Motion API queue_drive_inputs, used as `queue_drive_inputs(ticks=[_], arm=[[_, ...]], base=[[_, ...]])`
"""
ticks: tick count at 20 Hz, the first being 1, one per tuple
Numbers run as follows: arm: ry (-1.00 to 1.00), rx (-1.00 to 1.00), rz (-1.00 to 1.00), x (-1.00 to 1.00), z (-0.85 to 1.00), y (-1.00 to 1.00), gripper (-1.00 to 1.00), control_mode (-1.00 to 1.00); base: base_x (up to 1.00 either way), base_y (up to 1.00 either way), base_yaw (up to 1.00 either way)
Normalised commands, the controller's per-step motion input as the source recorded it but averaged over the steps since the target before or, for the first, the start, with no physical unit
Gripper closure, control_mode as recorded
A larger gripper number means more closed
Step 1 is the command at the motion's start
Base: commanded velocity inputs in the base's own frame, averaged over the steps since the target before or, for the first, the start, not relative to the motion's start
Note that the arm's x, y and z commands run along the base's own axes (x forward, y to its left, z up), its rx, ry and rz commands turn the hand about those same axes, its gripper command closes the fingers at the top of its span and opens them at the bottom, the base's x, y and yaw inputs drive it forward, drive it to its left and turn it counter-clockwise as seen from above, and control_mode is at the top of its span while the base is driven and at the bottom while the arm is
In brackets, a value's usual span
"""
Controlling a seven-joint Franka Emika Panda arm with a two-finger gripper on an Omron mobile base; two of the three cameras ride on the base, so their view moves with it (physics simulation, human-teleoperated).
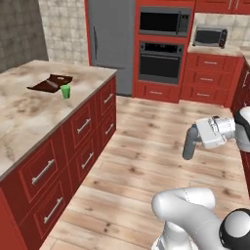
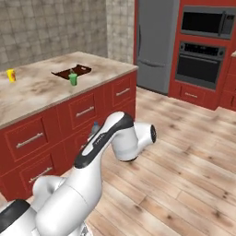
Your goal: Place the drinks on the dining counter in a tight cluster.
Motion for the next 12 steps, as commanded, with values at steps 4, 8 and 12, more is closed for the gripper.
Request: queue_drive_inputs(ticks=[4,8,12], arm=[[0.0,0.0,0.0,0.0,0.0,0.0,1.0,1.0],[0.0,0.0,0.0,0.0,0.0,0.0,1.0,1.0],[0.0,0.0,0.0,0.0,0.0,0.0,1.0,1.0]], base=[[0.89,-0.03,0.02],[0.88,0.0,0.06],[0.86,0.0,0.11]])
